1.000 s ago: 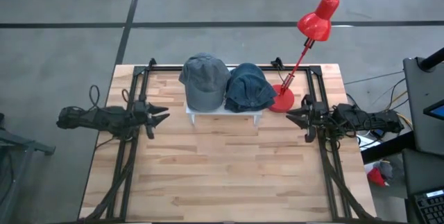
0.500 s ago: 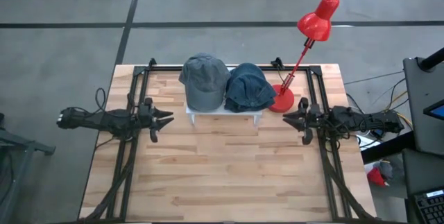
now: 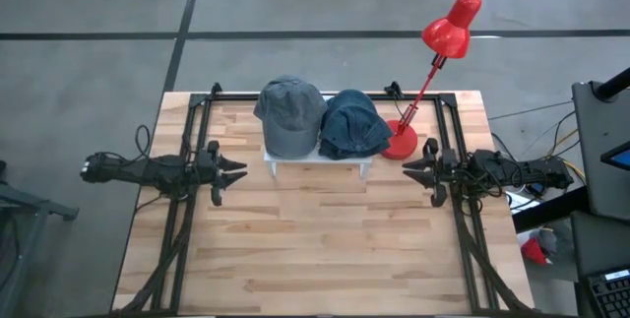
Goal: Pick & Place hat
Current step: Return to Home Position
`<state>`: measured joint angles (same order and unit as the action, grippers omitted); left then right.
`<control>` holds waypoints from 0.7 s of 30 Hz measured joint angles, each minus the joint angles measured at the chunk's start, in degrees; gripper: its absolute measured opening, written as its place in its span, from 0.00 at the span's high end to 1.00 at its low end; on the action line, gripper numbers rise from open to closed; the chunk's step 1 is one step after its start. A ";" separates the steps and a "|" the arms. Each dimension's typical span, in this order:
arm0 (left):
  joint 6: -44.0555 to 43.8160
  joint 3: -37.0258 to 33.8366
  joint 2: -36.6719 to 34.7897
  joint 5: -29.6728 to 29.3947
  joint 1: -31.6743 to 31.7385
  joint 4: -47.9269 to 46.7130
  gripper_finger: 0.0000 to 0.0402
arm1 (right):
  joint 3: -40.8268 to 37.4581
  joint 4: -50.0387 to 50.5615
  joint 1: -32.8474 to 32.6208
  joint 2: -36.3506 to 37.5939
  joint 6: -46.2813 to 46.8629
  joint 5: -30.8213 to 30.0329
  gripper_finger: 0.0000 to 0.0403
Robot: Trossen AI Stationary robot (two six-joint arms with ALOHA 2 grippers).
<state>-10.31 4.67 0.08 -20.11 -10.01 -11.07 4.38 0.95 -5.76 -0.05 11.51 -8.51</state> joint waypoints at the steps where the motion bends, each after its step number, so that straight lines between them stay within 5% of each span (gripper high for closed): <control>1: -0.01 0.00 0.00 -0.01 -0.01 0.00 0.71 | 0.00 0.00 0.00 0.00 -0.02 0.00 0.80; 21: -4.85 -0.02 0.15 -0.05 0.01 0.04 0.71 | 0.00 0.22 0.00 -0.09 1.35 -0.02 0.79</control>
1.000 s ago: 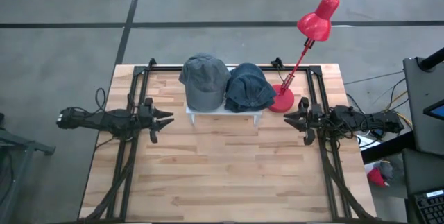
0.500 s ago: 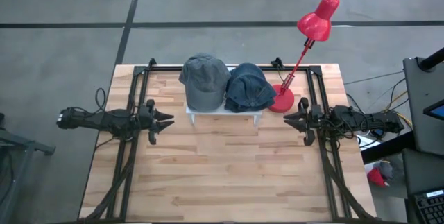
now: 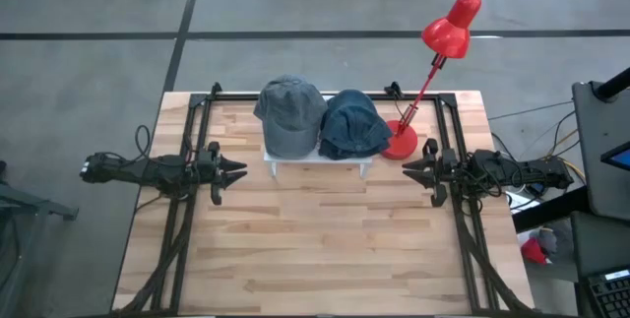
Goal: Pick & Place hat
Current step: Return to Home Position
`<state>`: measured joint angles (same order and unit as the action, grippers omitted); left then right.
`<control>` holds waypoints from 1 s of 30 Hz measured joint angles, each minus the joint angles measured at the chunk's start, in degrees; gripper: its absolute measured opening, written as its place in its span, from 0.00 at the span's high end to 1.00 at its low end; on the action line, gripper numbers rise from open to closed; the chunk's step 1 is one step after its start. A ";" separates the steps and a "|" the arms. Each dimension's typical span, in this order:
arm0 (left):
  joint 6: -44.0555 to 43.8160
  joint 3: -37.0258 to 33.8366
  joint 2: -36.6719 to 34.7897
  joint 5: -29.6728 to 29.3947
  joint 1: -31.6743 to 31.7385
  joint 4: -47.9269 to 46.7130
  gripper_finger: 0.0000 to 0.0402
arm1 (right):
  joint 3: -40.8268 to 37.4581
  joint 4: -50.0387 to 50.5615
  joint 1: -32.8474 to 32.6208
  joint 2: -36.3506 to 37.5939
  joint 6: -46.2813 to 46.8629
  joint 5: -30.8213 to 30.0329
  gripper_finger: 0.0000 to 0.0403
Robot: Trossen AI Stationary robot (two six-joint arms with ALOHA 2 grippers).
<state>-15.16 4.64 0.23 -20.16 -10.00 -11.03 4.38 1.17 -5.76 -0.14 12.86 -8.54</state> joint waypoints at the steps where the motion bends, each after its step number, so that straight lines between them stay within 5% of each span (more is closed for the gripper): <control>1: 0.00 0.00 0.00 0.00 -0.01 0.00 0.71 | 0.00 0.00 0.00 0.00 0.00 0.00 0.79; 30: -0.07 -0.07 0.00 -0.04 0.00 -0.04 0.71 | 0.00 0.04 0.00 0.00 0.02 -0.07 0.78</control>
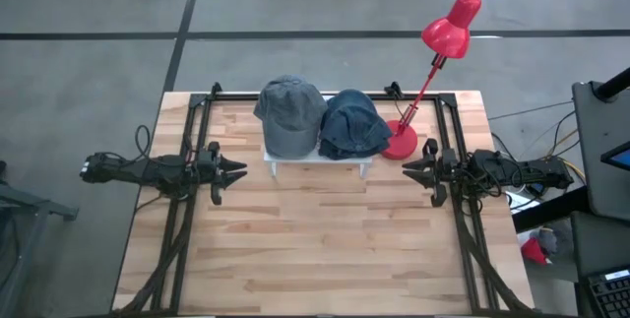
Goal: Pick & Place hat
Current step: Return to Home Position
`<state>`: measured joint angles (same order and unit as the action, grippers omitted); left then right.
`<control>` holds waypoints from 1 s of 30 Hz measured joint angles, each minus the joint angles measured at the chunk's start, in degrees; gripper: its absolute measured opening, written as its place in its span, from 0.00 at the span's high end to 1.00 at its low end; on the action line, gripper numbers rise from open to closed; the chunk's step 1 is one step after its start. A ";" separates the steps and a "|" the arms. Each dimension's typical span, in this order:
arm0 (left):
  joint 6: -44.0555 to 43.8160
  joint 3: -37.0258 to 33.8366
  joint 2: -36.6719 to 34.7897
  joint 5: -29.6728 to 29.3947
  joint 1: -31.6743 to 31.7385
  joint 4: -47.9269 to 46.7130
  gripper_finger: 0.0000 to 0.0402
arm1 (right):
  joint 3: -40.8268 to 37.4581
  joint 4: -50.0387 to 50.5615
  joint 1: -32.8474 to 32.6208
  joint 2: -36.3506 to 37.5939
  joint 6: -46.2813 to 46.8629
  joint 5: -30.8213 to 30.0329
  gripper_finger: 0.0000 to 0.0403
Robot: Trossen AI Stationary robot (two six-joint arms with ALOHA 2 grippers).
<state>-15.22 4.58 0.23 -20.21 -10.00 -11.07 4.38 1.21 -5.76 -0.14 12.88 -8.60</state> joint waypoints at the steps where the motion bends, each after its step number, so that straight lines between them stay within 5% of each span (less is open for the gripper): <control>1: 0.00 0.00 0.00 0.00 0.00 -0.01 0.71 | 0.00 0.00 0.00 0.00 0.00 0.00 0.78; 30: 0.00 0.00 0.02 -0.02 0.00 -0.02 0.71 | 0.00 0.00 0.02 -0.02 0.00 0.00 0.78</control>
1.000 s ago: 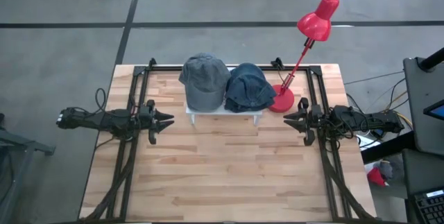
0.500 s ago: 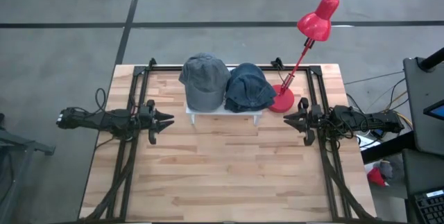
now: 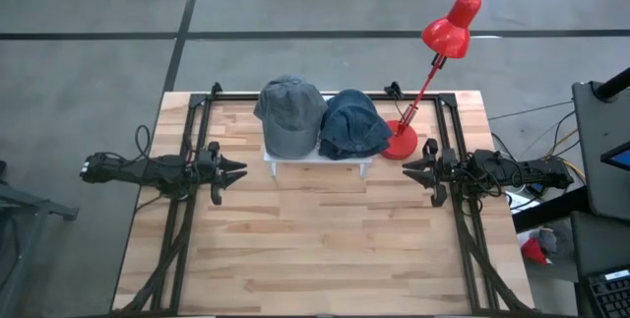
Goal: Pick & Place hat
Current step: Return to Home Position
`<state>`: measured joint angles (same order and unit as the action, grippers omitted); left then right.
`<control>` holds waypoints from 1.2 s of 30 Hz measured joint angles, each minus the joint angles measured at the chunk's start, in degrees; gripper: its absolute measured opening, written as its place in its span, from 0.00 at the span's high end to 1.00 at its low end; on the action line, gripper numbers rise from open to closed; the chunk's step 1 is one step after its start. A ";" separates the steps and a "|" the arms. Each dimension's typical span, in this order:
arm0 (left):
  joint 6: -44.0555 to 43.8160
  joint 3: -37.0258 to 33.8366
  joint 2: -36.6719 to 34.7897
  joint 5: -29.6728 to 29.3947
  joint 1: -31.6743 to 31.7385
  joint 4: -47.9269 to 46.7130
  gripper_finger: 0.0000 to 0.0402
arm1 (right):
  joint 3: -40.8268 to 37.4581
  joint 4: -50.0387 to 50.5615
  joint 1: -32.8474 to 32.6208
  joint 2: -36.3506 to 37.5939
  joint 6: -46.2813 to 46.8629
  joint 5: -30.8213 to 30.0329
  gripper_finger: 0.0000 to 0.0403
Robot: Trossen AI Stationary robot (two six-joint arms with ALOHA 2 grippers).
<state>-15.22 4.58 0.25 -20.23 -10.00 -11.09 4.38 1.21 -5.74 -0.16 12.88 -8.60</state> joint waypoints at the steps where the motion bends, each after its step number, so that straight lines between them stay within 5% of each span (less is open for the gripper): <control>1: 0.00 0.00 -0.02 0.00 0.00 0.00 0.71 | 0.00 0.00 0.00 0.01 0.00 0.00 0.78; 18: 0.00 0.00 -0.02 0.02 -0.02 0.00 0.71 | 0.00 0.00 0.00 0.00 0.01 0.00 0.83; 36: 0.02 0.00 -0.01 0.00 -0.01 0.00 0.71 | 0.00 0.00 0.00 0.00 0.00 0.00 0.78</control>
<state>-15.20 4.58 0.24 -20.23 -10.01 -11.09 4.38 1.21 -5.74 -0.16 12.88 -8.60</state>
